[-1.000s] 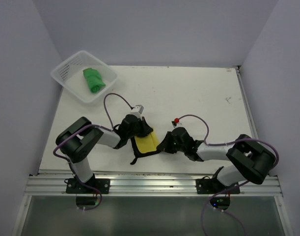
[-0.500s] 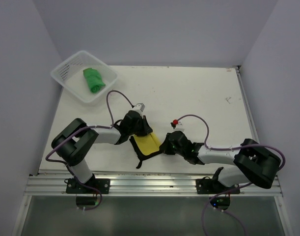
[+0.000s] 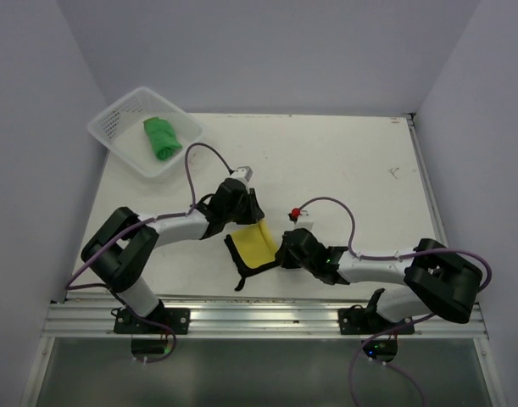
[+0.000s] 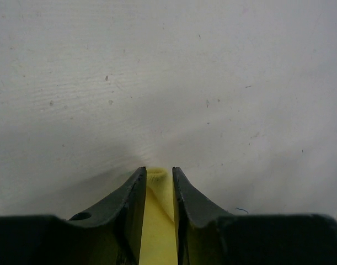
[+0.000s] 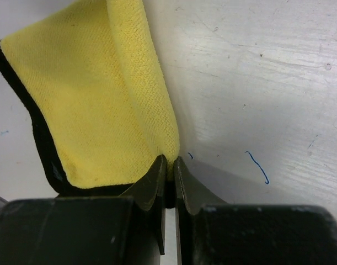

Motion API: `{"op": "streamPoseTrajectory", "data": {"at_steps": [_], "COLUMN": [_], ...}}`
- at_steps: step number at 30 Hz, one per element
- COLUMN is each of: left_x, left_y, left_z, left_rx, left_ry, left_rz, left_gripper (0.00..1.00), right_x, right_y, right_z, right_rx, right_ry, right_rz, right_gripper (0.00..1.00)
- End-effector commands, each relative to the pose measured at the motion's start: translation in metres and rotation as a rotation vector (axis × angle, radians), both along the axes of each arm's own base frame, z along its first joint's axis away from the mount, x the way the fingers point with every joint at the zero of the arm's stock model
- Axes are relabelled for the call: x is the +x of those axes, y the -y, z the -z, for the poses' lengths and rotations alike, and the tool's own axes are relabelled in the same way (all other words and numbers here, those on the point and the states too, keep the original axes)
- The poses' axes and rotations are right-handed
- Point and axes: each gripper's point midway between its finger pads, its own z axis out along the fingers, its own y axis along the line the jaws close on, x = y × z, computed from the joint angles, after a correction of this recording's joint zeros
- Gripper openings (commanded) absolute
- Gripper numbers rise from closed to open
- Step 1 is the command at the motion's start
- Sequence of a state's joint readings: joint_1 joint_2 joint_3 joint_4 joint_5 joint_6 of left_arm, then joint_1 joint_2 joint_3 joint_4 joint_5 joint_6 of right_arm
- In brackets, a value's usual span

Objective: Roll the towels
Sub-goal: Roll the towel

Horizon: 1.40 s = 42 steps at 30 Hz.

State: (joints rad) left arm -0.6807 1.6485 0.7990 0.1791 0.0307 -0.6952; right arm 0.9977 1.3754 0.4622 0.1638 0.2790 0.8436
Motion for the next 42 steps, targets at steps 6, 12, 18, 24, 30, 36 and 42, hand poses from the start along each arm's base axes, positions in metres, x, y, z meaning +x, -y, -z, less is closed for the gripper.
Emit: {"op": "streamPoseTrajectory", "data": {"at_steps": [6, 12, 18, 24, 30, 36, 42], "left_x": [0.021, 0.012, -0.002, -0.012, -0.020, -0.024, -0.022], "left_y": [-0.001, 0.020, 0.036, 0.033, 0.028, 0.018, 0.014], "left_z": [-0.052, -0.065, -0.052, -0.026, -0.004, 0.016, 0.017], "left_rx": [0.002, -0.104, -0.102, -0.079, -0.055, -0.007, 0.009], "left_ry": [0.100, 0.084, 0.069, 0.030, -0.004, -0.021, -0.018], "left_rz": [-0.021, 0.051, 0.115, 0.124, 0.131, 0.114, 0.101], "left_gripper": [0.30, 0.31, 0.30, 0.30, 0.29, 0.29, 0.29], "right_x": [0.000, -0.001, 0.000, 0.000, 0.000, 0.000, -0.001], "right_y": [0.004, 0.001, 0.003, 0.005, 0.006, 0.006, 0.008], "right_z": [0.008, 0.007, 0.006, 0.003, 0.006, 0.004, -0.001], "right_rx": [-0.101, -0.116, -0.134, -0.153, -0.160, -0.177, -0.240], "right_ry": [0.017, 0.031, 0.043, 0.058, 0.052, 0.067, 0.110], "right_rz": [-0.004, -0.007, 0.007, 0.015, 0.020, 0.019, 0.005], "right_gripper": [0.00, 0.00, 0.00, 0.00, 0.00, 0.00, 0.00]}}
